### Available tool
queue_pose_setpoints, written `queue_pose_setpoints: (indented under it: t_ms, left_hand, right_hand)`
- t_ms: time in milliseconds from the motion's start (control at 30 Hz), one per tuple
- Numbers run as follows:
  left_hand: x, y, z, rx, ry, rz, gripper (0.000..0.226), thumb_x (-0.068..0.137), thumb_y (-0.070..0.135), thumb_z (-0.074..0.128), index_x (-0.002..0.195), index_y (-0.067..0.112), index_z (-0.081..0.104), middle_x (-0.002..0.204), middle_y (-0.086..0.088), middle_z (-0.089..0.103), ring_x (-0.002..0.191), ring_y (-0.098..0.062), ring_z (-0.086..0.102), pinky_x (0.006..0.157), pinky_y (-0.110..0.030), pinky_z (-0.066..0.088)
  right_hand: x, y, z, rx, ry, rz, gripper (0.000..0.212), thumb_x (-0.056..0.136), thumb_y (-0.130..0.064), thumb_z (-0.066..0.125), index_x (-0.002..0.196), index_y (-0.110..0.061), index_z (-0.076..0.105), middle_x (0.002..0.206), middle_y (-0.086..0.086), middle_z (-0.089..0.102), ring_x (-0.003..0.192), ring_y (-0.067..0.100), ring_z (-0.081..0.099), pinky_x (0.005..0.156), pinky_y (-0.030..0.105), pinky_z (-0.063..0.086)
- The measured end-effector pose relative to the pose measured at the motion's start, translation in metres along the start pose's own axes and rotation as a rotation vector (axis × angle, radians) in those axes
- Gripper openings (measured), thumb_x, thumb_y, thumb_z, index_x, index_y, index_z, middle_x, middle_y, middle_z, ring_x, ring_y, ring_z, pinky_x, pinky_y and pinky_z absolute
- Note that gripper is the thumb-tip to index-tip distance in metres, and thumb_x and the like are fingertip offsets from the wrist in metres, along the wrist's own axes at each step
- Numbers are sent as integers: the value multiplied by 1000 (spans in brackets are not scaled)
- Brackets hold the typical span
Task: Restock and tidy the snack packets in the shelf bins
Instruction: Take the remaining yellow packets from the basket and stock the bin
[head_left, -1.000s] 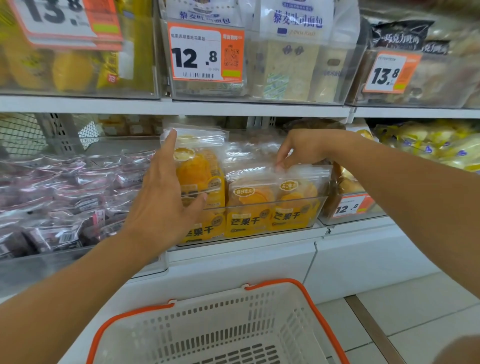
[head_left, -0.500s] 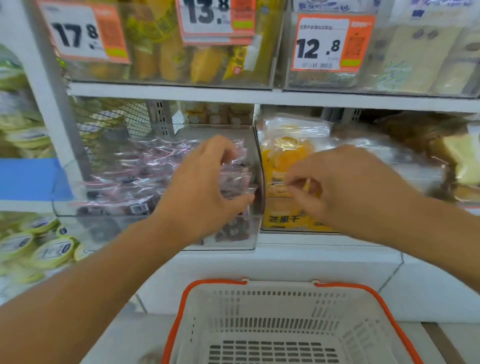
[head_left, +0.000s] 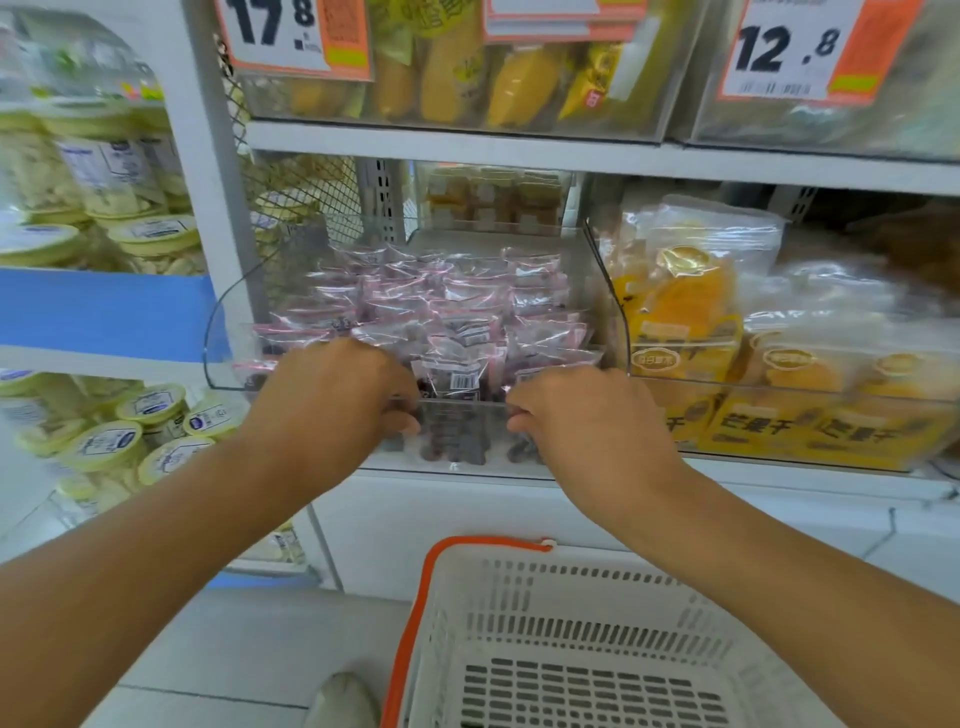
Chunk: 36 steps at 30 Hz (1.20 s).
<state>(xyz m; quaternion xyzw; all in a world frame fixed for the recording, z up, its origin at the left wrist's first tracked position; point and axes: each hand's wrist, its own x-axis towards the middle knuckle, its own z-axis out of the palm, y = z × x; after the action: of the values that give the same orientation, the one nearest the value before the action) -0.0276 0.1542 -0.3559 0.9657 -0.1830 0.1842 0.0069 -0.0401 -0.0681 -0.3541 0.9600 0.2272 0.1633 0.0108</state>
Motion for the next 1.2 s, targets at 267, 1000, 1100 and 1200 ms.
queue_pose_setpoints:
  t_ms: [267,1000,1100,1200]
  left_hand:
    - [41,-10,10,-12,42,-50,12,82,42,76,79,31,72,78,8,68,74,-22,60,58,-29,39]
    - [60,-17,15,-81,113,-133,21,76,42,80,86,25,75,77,0,64,72,-24,56,57,-28,35]
    - [46,-10,26,-73,76,-127,17,81,39,77,83,24,71,78,-1,63,74,-27,58,60,-29,33]
    - [39,-9,33,-54,122,-101,19,84,36,75,91,19,71,87,-4,68,82,-29,60,64,-32,37]
  right_hand:
    - [44,21,6,162,-25,135,20,97,-28,59,78,-27,58,80,-6,59,85,22,61,62,29,37]
    - [65,38,14,282,58,130,23,87,-24,74,66,-18,65,66,4,63,65,24,61,61,30,45]
    - [50,32,30,211,54,101,19,92,-26,68,76,-17,69,71,-1,63,69,22,59,62,30,42]
    - [45,31,34,176,95,100,20,96,-31,64,82,-18,71,75,0,64,70,21,55,61,29,36]
